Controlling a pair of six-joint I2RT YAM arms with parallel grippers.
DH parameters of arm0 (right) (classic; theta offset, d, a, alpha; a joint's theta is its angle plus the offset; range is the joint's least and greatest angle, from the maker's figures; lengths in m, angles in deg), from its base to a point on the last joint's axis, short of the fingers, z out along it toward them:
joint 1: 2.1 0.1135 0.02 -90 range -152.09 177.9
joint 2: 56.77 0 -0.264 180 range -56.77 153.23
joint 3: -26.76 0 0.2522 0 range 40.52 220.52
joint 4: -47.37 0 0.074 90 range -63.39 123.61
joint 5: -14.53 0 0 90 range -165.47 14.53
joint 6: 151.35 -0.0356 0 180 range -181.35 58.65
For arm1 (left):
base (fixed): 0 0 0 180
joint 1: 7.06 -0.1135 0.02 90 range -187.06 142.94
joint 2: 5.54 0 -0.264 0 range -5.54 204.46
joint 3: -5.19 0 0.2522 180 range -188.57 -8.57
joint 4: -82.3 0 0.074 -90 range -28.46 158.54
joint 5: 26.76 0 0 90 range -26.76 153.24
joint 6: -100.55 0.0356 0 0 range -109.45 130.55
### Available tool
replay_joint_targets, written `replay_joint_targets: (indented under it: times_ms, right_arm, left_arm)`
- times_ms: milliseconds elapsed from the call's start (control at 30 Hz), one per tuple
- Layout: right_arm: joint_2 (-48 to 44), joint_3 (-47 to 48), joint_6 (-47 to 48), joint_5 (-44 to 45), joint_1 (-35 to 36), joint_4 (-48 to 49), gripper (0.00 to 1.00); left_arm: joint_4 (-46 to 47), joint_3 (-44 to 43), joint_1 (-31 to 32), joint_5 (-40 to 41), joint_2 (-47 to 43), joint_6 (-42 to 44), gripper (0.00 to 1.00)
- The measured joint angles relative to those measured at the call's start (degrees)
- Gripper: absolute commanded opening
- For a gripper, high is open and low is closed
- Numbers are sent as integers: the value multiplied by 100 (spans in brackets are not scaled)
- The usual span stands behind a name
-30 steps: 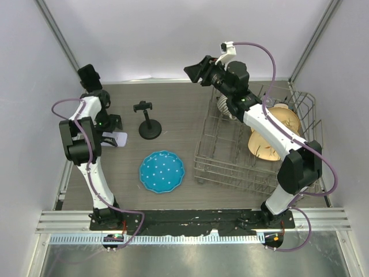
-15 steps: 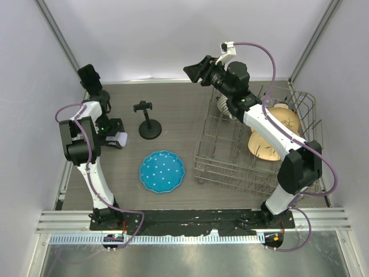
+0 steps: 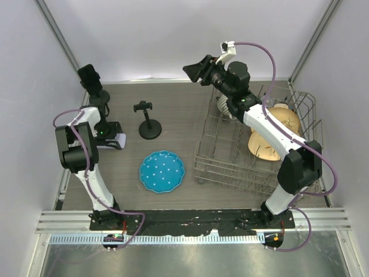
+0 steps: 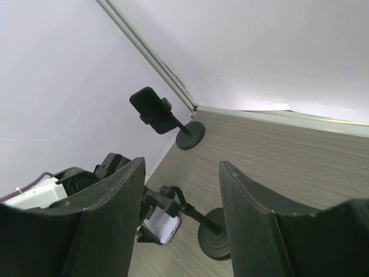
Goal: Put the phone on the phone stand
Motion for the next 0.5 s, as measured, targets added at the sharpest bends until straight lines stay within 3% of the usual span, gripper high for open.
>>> replay_joint_targets:
  times_ms: [167, 500]
  right_arm:
    - [26, 0, -28, -37, -2, 28, 59]
    - [385, 44, -103, -275, 13, 37, 60]
  left_arm:
    - [57, 472, -42, 188, -691, 260, 0]
    - [1917, 2083, -127, -173, -3283, 750, 0]
